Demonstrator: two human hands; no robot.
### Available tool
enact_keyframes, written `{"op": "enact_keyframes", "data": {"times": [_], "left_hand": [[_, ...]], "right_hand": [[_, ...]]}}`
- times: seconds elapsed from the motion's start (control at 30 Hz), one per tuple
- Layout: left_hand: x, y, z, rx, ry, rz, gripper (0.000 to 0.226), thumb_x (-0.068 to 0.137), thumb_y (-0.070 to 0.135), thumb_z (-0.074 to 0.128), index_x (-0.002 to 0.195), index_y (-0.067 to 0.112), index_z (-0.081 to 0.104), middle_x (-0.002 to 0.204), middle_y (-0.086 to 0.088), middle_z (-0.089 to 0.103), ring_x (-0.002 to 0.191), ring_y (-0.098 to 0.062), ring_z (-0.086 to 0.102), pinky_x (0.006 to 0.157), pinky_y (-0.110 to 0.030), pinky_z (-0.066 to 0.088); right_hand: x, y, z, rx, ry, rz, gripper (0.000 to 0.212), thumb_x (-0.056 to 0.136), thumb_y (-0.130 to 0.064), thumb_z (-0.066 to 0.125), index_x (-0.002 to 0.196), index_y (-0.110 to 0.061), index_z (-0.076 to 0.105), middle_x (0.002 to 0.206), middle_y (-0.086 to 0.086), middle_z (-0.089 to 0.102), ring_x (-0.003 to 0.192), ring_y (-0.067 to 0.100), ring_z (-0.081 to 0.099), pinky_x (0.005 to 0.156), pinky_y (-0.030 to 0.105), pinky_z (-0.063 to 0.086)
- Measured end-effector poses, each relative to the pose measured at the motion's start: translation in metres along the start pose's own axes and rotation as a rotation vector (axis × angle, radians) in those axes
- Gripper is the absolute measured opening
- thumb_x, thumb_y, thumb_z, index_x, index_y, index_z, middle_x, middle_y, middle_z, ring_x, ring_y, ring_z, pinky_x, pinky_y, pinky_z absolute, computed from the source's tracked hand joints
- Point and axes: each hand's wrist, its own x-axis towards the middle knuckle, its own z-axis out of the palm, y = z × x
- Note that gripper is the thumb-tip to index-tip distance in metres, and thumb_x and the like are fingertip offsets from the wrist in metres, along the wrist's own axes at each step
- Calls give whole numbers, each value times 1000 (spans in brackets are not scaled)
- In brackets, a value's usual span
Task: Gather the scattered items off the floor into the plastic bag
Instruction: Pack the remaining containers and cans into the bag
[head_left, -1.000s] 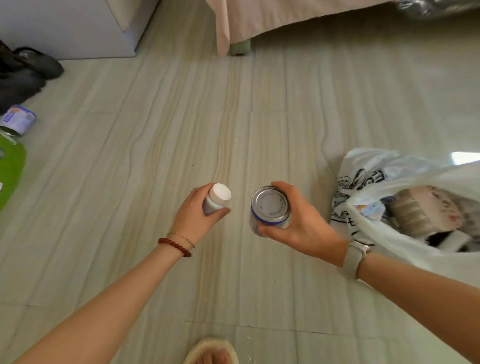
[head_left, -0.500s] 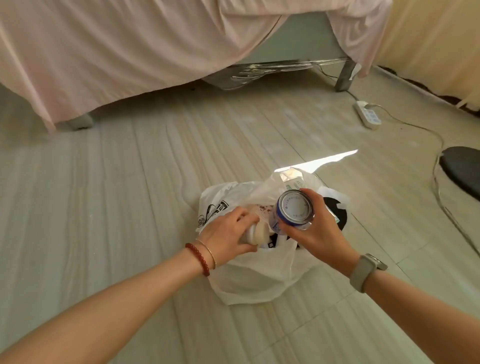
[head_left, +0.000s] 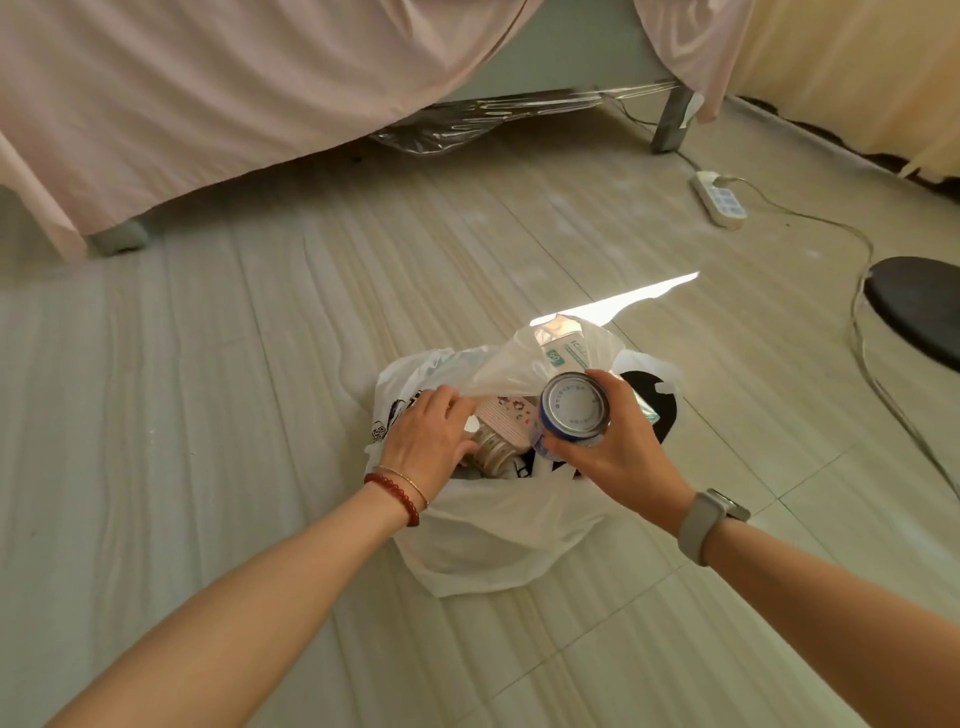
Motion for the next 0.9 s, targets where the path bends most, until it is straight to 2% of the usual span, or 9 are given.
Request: {"op": "enact_keyframes", "data": {"times": [0.17, 0.23, 0.37, 0.47, 0.53, 0.63, 0.7, 0.8, 0.9], "left_hand": [[-7, -9, 7, -190, 92, -10, 27, 65, 14, 78, 73, 3, 55, 77, -14, 56, 59, -24, 57, 47, -24, 47], [-16, -12, 11, -171, 108, 92, 21, 77, 25, 62, 77, 5, 59, 83, -11, 61, 67, -23, 61, 60, -27, 52], [-45, -16, 18, 119, -67, 337, 54, 71, 61, 42, 102, 19, 55, 116, 0, 64, 105, -21, 62, 92, -34, 48], [-56, -19, 26, 256, -169, 430, 68, 56, 62, 61, 111, 26, 46, 125, 3, 61, 111, -20, 60, 87, -36, 52], [-53, -22, 31, 223, -124, 381, 72, 49, 36, 80, 111, 27, 45, 122, -4, 63, 103, -24, 64, 78, -33, 54], [-44, -26, 31, 143, -5, 281, 70, 51, 9, 79, 111, 26, 47, 106, -10, 56, 77, -26, 65, 56, -28, 52], [-42, -27, 28, 84, 35, 275, 59, 57, 15, 80, 107, 23, 48, 87, -6, 58, 62, -20, 61, 42, -23, 48], [-45, -34, 21, -43, 19, 328, 19, 77, 34, 59, 88, 19, 53, 68, 1, 63, 57, -15, 61, 39, -22, 47], [-45, -40, 12, -147, -31, 309, 30, 78, 41, 46, 70, 18, 63, 61, 4, 62, 55, -13, 60, 45, -21, 46]], "right_hand": [[8, -5, 18, -214, -165, -2, 85, 73, -33, 74, 138, -18, 22, 138, 5, 39, 123, 22, 44, 98, 33, 42], [9, -2, 22, -376, -232, -31, 84, 74, -39, 71, 138, -20, 20, 139, 5, 39, 123, 23, 45, 97, 36, 45], [15, 0, 25, -628, -336, -50, 71, 74, -50, 64, 128, -18, 33, 126, 5, 52, 107, 22, 55, 85, 35, 50], [18, 2, 34, -644, -351, -27, 69, 77, -47, 63, 130, -15, 34, 130, 8, 44, 112, 25, 50, 91, 37, 48], [18, 3, 39, -625, -329, -44, 68, 80, -40, 63, 134, -15, 30, 136, 8, 33, 120, 26, 41, 95, 38, 46], [15, 4, 43, -609, -299, -72, 63, 84, -32, 60, 136, -16, 29, 141, 8, 26, 127, 28, 33, 96, 40, 45], [8, 6, 41, -629, -227, -158, 56, 85, -32, 58, 133, -14, 36, 141, 12, 32, 127, 30, 36, 94, 44, 47], [-6, 15, 41, -788, -114, -565, 42, 84, -39, 53, 117, -13, 55, 120, 9, 59, 111, 28, 55, 89, 47, 47], [-23, 28, 50, -909, -220, -786, 52, 78, -50, 52, 116, -14, 56, 109, 2, 67, 101, 21, 61, 88, 36, 34]]}}
